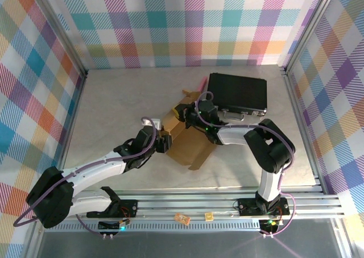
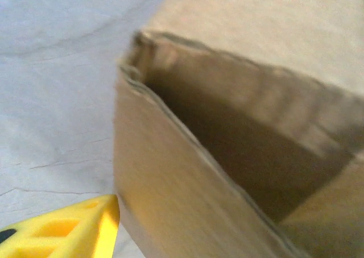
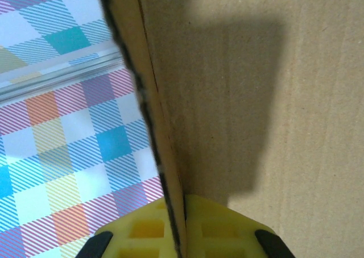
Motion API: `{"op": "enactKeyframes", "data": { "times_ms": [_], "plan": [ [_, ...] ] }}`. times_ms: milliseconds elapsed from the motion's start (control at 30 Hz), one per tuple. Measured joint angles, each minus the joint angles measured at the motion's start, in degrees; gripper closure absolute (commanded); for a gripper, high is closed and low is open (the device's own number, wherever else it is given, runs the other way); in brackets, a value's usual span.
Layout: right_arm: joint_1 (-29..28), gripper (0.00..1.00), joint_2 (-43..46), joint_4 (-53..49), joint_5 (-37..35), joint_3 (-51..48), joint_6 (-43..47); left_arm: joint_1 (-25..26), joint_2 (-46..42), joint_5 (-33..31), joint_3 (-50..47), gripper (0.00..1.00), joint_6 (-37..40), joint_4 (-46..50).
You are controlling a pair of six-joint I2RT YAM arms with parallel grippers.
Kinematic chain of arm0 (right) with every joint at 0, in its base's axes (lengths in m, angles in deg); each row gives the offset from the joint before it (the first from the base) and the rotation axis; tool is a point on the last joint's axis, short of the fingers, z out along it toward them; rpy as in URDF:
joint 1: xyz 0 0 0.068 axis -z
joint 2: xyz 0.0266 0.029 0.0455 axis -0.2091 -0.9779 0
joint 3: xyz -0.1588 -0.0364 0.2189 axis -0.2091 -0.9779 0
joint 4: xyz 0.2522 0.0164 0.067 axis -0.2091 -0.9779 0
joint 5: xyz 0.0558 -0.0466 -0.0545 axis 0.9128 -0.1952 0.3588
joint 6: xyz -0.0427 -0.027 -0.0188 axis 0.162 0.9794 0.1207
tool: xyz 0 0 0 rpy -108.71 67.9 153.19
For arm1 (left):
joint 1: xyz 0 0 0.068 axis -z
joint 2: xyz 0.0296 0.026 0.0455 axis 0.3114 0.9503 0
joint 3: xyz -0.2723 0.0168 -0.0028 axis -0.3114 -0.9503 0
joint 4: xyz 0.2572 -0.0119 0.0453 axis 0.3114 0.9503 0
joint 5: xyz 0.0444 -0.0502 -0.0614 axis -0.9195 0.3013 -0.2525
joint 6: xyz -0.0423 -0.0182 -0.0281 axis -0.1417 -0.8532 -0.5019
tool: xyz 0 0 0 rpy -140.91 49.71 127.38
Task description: Fold the paper box
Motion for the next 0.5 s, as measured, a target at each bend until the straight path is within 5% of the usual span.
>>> {"op": "enactKeyframes", "data": {
  "times_ms": [500],
  "plan": [
    [-3.89,1.00,-7.85,6.58,-2.32,5.35,0.35,-1.05,-10.49,-10.97,-8.52,0.32,-3.19,2.36]
  ]
}}
